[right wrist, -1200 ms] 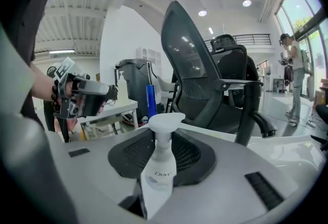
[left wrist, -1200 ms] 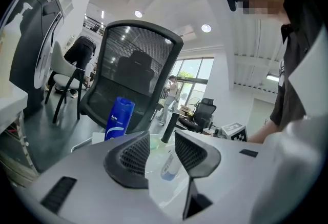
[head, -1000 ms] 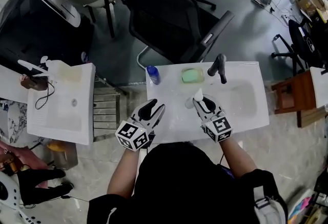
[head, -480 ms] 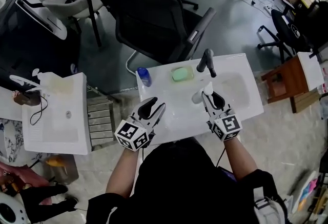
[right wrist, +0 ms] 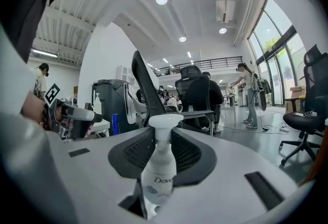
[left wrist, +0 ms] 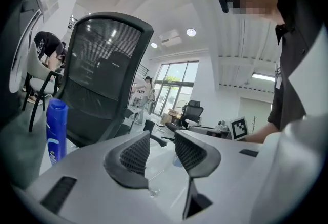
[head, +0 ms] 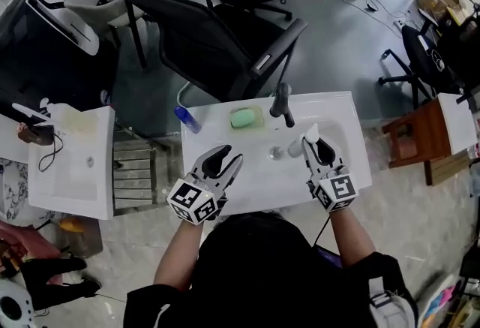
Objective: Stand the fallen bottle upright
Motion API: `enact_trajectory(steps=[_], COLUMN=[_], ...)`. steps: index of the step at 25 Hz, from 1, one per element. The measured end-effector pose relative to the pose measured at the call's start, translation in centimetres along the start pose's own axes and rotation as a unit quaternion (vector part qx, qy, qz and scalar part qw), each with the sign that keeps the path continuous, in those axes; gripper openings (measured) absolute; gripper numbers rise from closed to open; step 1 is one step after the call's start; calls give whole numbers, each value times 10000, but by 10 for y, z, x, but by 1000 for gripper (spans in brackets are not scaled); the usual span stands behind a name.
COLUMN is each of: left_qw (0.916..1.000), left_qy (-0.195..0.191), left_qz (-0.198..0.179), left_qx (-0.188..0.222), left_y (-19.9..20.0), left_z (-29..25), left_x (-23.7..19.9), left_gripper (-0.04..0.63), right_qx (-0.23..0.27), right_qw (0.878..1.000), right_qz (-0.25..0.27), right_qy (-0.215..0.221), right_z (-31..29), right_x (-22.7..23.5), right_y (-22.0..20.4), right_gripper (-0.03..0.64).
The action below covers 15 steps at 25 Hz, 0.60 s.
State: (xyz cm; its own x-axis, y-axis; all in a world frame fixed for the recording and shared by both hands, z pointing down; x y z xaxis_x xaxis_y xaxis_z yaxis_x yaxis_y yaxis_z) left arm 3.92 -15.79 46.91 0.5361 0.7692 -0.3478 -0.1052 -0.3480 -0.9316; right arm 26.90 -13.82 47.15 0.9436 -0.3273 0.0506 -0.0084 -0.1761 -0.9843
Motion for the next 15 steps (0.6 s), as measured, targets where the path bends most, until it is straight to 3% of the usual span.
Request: enact_trajectory(steps=[8, 15], left_qw=[9989, 9971], left_qy=[420, 720], left_qz=[28, 135], left_qx=[181, 198], left_y=[-13, -26], left_z=[-49, -68], left_x=[35, 52], left_gripper=[164, 164], right_qx=[-100, -229], right_qw=[9986, 9961], right_qz=[274, 455], right_qy=[446, 724], right_z=[-26, -54], right_x=[78, 108], right_y=[-5, -15], right_gripper=[117, 117])
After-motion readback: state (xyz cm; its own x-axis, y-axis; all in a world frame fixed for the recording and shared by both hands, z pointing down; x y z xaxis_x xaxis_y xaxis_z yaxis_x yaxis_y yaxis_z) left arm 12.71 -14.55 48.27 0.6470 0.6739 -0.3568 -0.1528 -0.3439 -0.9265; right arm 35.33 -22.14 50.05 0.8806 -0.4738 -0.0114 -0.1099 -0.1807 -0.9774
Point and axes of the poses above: the fingertips, and each gripper's own axes: z backward along the fingers, x to its right, y out of its top, the point moved 3 cm from there along z, backward along the fingers, and after that the axes turned 1 degree about y, right-handed, at the moved point
